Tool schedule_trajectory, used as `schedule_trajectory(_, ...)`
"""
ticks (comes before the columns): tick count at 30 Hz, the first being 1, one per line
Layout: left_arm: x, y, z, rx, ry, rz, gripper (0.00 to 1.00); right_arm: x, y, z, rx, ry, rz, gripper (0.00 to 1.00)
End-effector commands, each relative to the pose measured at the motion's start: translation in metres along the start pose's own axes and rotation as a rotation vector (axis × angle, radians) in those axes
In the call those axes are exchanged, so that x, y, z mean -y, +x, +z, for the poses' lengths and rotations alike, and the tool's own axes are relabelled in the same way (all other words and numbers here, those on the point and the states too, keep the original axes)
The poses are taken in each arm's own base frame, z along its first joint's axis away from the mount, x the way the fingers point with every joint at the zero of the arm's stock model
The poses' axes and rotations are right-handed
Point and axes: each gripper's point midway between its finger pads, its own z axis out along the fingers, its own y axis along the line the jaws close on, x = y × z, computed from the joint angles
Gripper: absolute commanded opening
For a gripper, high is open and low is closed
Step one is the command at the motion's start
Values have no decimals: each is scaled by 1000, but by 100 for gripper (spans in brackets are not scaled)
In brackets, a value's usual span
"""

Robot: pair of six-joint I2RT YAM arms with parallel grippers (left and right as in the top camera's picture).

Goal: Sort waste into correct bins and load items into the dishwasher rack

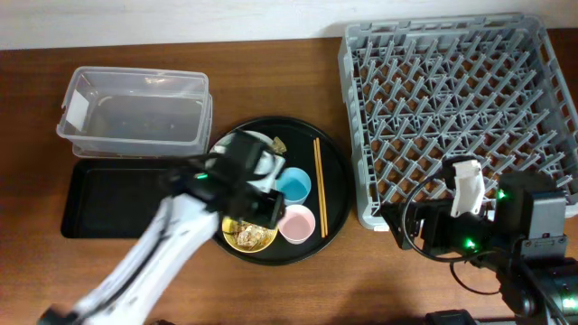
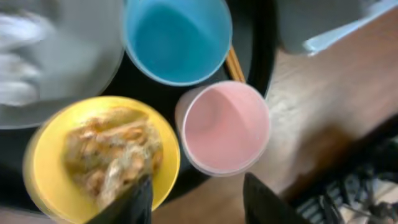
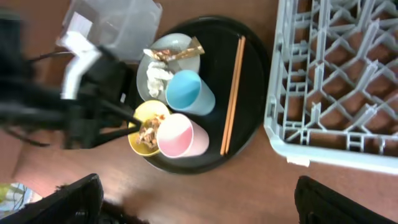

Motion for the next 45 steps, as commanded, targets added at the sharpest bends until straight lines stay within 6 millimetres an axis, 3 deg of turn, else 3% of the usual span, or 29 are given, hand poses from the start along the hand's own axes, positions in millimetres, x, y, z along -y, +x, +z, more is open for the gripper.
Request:
schedule_trajectory(1, -10, 5, 53, -96, -124, -48, 34, 1, 1, -3, 3, 17, 7, 99)
schedule_trajectory(2, -10, 9, 75, -138, -144, -59, 22, 1, 1, -3, 3, 18, 7, 99)
schedule_trajectory(4, -12, 10, 82, -150, -159, -61, 17, 1, 1, -3, 3, 19, 7, 99)
schedule_trajectory(6, -15, 10, 81, -148, -176, -59, 1, 2, 1, -3, 3, 21, 7, 99)
schedule_trajectory(9, 13, 15, 62, -174, -37, -60, 1, 2, 1, -3, 3, 21, 7, 99)
schedule_trajectory(12, 67, 8, -2, -66, 281, 76, 0, 0, 1, -3, 3, 13, 6, 97)
schedule_trajectory(13, 78, -1, -49, 63, 425, 110, 0, -35, 0, -6, -3, -187, -71, 81)
schedule_trajectory(14, 80, -7, -77, 146, 511, 121, 0, -66, -1, -13, 0, -369, -162, 80)
schedule_trajectory(15, 81, -14, -106, 233, 599, 123, 0, -94, -1, -22, 4, -523, -235, 81)
schedule_trajectory(16, 81, -17, -156, 352, 768, 124, 0, -115, -1, -23, 9, -599, -332, 88)
schedule_trajectory(18, 92, -8, -189, 382, 956, 158, 0, -150, 2, -17, 0, -717, -466, 94)
schedule_trajectory(20, 100, -3, -199, 372, 1030, 176, 0, -155, 2, 7, -48, -686, -451, 97)
schedule_trajectory(22, 100, -3, -200, 370, 1039, 177, 0, -181, 2, 16, -62, -794, -497, 91)
schedule_trajectory(24, 100, -3, -200, 370, 1038, 177, 0, -191, 0, 26, -67, -820, -500, 61)
schedule_trajectory(27, 100, -3, -200, 370, 1036, 176, 0, -193, -3, 18, -38, -828, -516, 63)
schedule_trajectory(28, 100, -3, -200, 370, 1036, 176, 0, -191, -5, 16, -16, -809, -519, 82)
schedule_trajectory(29, 100, -3, -200, 369, 1036, 176, 0, -190, -7, 16, -3, -794, -520, 83)
schedule_trajectory(32, 100, -2, -200, 365, 1037, 171, 0, -190, -8, 17, 1, -788, -520, 62)
schedule_trajectory(33, 100, -2, -200, 365, 1037, 170, 1, -189, -9, 17, 4, -784, -520, 59)
schedule_trajectory(34, 100, -2, -200, 365, 1037, 170, 22, -185, -13, 18, 27, -742, -515, 56)
schedule_trajectory(35, 96, -5, -193, 371, 988, 157, 61, -171, -20, 20, 69, -636, -495, 54)
schedule_trajectory(36, 82, -12, -176, 378, 858, 116, 84, -148, -29, 18, 107, -508, -428, 52)
schedule_trajectory(37, 57, -18, -152, 373, 667, 50, 96, -120, -37, 14, 140, -374, -340, 50)
schedule_trajectory(39, 6, -16, -122, 341, 339, -57, 99, -42, -39, 3, 179, -34, -154, 49)
schedule_trajectory(41, -1, -14, -119, 331, 294, -72, 99, 21, -28, 5, 121, 245, -33, 49)
schedule_trajectory(43, -1, -13, -118, 327, 294, -74, 99, 76, -16, 24, -25, 477, 72, 49)
schedule_trajectory(45, -1, -9, -117, 309, 295, -84, 99, 104, -8, 58, -205, 555, 131, 49)
